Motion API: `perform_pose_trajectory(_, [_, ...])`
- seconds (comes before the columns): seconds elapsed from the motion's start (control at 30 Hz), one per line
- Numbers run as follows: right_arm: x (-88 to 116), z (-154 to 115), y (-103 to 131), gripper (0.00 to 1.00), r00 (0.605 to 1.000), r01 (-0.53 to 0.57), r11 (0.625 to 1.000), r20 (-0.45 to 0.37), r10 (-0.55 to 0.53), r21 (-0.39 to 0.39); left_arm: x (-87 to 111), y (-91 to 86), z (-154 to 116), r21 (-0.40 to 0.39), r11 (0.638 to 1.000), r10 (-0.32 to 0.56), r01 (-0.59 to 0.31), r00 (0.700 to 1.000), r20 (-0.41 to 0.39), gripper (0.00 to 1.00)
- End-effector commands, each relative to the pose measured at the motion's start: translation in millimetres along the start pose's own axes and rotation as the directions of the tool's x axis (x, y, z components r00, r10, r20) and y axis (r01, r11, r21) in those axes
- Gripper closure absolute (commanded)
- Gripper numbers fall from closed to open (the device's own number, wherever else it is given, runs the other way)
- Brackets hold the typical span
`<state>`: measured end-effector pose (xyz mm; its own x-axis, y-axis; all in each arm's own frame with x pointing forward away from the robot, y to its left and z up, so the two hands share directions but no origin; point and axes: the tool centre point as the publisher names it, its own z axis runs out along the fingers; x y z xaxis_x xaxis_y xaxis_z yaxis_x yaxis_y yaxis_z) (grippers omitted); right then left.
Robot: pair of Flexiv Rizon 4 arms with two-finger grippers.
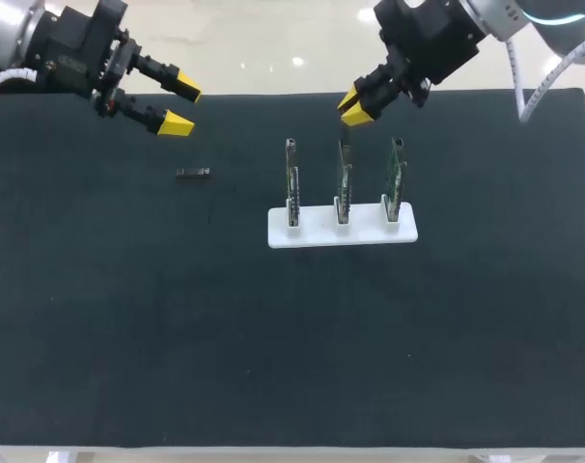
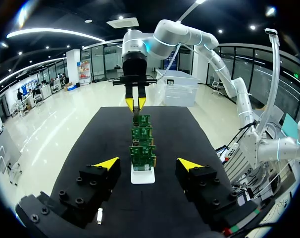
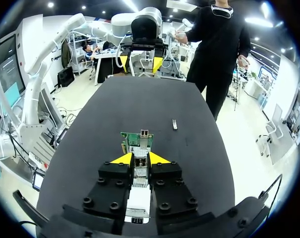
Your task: Pick up the optical module with the left hand, and insert it into the network port with the right hand.
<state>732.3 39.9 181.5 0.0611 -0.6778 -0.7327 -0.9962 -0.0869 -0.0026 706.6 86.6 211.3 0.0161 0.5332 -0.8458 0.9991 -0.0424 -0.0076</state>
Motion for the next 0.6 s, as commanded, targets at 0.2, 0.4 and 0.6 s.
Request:
perform_pose_trajectory(0.2, [3.6,2.0,-2.0,1.0,1.0,0.003,1.0,0.002,-0.003,-0.003,-0.7,0.8,0.4,0.001,1.0,-0.001,0.001,1.0,-0.004,0.0])
perform_pose_trajectory(0.4, [1.0,-0.7,-2.7,1.0,1.0,-0.002,1.0,-0.001,0.002,-0.009,-0.7,0.8,0.4,0.001,1.0,-0.001,0.001,1.0,-0.004,0.0])
perform_pose_trajectory(0.6, [-1.2,-1.7,-1.9,1.0,1.0,-0.011,1.0,-0.002,0.011,-0.014,-0.7,0.8,0.4,0.001,1.0,-0.001,0.001,1.0,-0.004,0.0])
